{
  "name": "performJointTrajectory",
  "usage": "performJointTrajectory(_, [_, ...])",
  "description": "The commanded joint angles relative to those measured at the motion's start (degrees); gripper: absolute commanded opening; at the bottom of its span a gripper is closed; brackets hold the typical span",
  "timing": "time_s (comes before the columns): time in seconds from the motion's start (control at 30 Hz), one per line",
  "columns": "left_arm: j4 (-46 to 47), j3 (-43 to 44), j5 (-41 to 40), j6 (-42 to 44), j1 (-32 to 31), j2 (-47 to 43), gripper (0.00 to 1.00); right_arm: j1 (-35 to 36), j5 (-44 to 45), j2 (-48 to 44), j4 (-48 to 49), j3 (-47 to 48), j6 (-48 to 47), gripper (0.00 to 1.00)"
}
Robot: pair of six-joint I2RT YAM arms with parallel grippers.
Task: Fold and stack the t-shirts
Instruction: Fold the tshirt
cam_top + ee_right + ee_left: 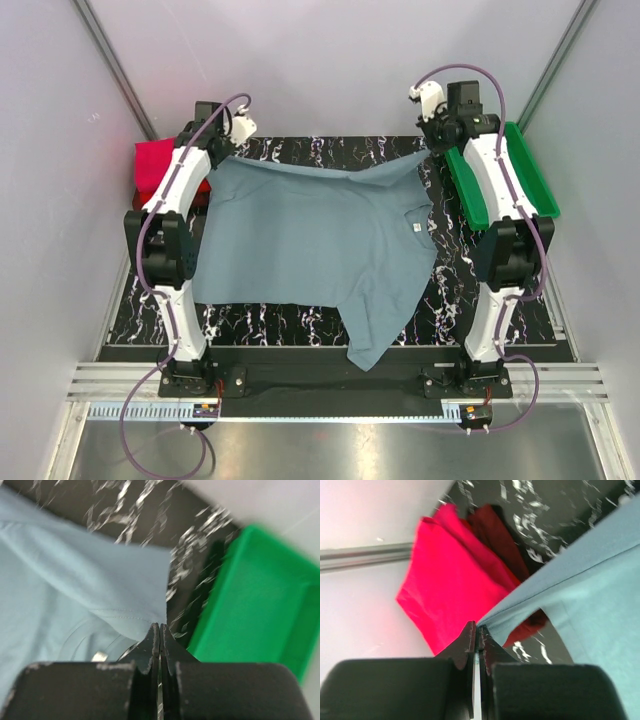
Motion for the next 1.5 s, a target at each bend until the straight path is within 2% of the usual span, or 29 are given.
performJointTrajectory(0.0, [-2.3, -1.5, 2.0, -2.0, 0.6, -3.7, 0.00, 0.7, -3.4, -5.5, -4.0, -4.6, 3.3, 0.00])
performJointTrajectory(0.63, [-8.0, -6.9, 3.3, -3.3, 0.4, -8.6, 0.00, 0.8, -4.9, -13.5, -8.8, -9.7, 4.9, 0.00])
performJointTrajectory(0.87, [-9.9, -12.8, 4.4, -4.5, 0.3, -10.9, 0.00, 1.1, -7.8, -17.1, -9.8, -18.1, 6.8, 0.00])
performJointTrajectory(1.47, [-14.3, -20.0, 4.0, -6.5, 0.3, -6.5, 0.00, 1.2, -10.3, -16.9, -10.3, -27.1, 7.4, 0.00])
